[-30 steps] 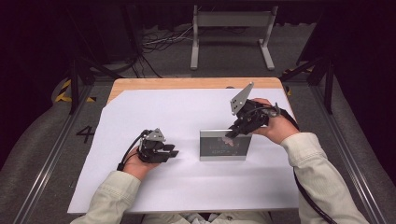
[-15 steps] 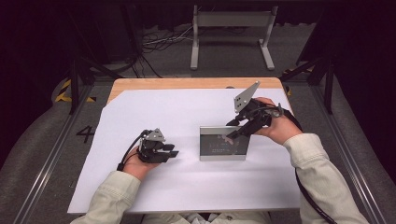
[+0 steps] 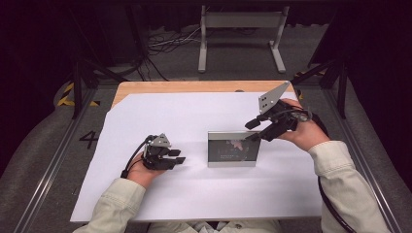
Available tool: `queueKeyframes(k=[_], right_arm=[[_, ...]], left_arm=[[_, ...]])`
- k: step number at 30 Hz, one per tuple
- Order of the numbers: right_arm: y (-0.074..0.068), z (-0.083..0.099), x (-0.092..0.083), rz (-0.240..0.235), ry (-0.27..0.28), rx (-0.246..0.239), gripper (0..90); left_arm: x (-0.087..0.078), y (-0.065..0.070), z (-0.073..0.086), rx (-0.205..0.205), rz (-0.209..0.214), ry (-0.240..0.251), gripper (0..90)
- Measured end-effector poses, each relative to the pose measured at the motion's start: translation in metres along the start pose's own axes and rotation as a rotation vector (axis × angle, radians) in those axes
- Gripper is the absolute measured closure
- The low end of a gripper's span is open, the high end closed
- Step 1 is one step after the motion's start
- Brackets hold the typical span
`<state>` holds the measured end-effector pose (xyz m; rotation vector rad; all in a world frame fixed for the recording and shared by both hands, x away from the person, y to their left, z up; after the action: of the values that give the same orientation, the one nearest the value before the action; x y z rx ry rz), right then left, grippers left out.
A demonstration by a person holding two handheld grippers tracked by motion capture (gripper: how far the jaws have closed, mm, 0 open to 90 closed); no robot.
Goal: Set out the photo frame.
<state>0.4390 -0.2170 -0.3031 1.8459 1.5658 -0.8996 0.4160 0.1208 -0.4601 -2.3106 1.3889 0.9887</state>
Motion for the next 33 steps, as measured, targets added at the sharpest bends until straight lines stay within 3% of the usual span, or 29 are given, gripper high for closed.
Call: queueKeyframes(k=[13,23,33], right_arm=[[-0.002,0.02,-0.033,0.074,0.037,0.034,50.4],[-0.002,0.04,-0.049,0.118,0.062,0.083,48.7],[0.0,0.062,-0.055,0.16,0.077,0.128,46.9]], left_arm=[[-0.009,-0.003,0.006,-0.019,-0.001,0.015,58.4],[-0.021,-0.009,0.015,-0.05,-0.015,0.034,57.9],[-0.023,-0.011,0.017,-0.053,-0.019,0.047,57.3]])
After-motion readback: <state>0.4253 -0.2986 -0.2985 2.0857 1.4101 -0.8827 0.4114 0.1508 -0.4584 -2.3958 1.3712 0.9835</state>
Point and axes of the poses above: each handheld gripper's, and its own axes: x roughly forward along the jaws, z roughly out of its underside, y roughly to its right, the point moved 3 cm from there along x, roughly forward along the jaws, and after that the axes turned 2 degrees about x, right-handed, at the moved point
